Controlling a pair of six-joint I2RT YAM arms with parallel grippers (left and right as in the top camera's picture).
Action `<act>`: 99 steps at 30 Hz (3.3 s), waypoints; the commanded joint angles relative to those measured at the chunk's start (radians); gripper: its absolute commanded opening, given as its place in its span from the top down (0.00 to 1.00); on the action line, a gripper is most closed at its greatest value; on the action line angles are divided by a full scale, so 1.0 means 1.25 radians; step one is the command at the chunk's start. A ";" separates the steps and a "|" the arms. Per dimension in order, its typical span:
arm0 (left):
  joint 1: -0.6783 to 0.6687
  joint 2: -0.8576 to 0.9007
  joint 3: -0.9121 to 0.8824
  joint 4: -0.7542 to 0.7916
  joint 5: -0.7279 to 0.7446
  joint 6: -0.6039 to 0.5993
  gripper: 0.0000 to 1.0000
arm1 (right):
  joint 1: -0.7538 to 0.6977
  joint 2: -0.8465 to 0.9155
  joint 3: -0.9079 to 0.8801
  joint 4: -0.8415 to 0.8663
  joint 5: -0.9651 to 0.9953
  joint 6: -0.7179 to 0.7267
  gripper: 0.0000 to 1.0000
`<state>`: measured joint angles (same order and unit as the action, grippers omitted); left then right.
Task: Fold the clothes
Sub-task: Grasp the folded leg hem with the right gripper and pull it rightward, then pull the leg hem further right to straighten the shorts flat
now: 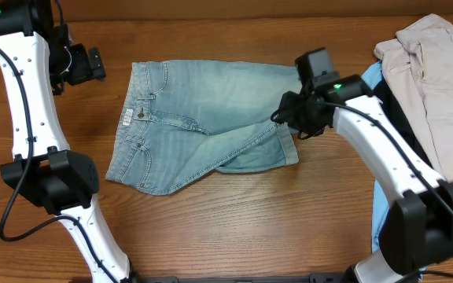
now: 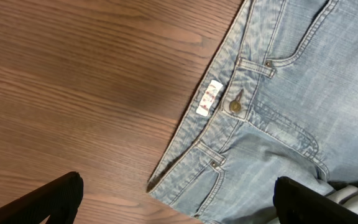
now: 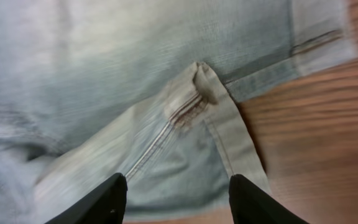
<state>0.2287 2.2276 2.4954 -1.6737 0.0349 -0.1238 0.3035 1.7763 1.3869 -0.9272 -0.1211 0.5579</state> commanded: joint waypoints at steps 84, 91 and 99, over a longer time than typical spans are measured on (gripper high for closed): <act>-0.048 -0.003 -0.002 0.042 0.060 0.078 0.00 | -0.078 -0.172 -0.348 0.022 0.035 -0.136 0.19; -0.059 -0.003 -0.002 0.053 0.078 0.065 0.00 | -0.078 -0.172 -0.460 0.193 0.036 -0.135 0.24; -0.072 -0.003 -0.002 0.051 0.078 0.058 0.00 | -0.078 -0.172 -0.522 0.309 0.044 -0.132 0.42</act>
<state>0.1513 2.2276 2.4954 -1.6081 0.1165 -0.0456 0.2092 1.5623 0.7525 -0.5594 -0.0700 0.3882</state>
